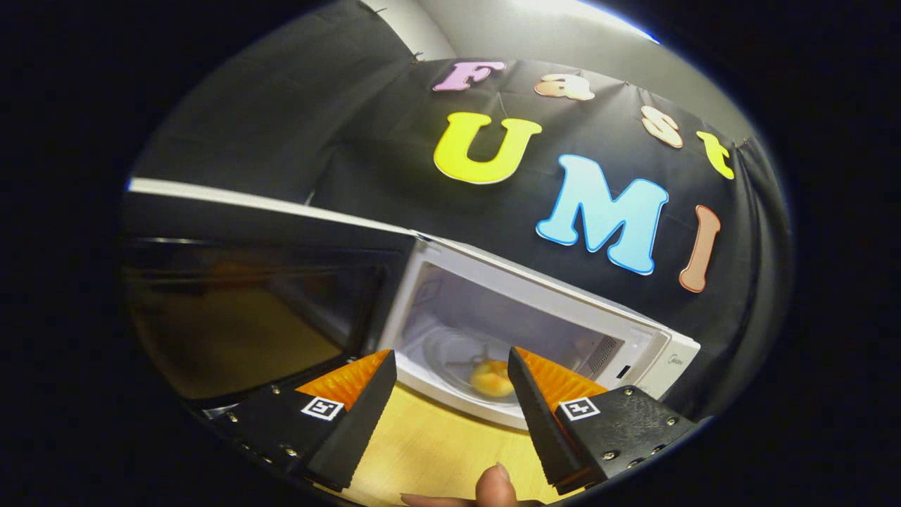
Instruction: Open the microwave, put the food inside, and close the microwave door.
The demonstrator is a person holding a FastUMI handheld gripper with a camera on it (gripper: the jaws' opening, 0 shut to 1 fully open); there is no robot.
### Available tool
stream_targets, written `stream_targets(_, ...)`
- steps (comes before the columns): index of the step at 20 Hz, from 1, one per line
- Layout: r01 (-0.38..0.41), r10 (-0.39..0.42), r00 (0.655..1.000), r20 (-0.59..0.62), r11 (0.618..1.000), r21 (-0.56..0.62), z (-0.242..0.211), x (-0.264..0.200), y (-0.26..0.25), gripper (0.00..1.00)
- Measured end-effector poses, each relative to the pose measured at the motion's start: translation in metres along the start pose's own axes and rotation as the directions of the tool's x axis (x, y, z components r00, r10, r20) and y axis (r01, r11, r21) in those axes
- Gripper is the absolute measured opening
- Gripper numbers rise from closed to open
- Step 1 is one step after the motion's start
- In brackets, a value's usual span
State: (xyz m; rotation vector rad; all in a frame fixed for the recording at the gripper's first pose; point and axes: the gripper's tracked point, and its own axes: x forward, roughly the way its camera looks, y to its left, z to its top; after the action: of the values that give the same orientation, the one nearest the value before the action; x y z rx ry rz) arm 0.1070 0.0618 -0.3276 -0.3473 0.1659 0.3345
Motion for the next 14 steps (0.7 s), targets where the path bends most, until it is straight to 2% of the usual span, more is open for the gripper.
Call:
stream_targets(6,-0.186,0.178,0.98,0.095,0.979,0.088,0.027,-0.118,0.04,0.96)
stream_targets(9,-0.313,0.286,0.944,0.164,0.935,0.167,0.049,-0.171,0.071,0.96)
stream_targets(14,-0.455,0.419,0.882,0.214,0.876,0.158,0.065,-0.205,0.136,0.96)
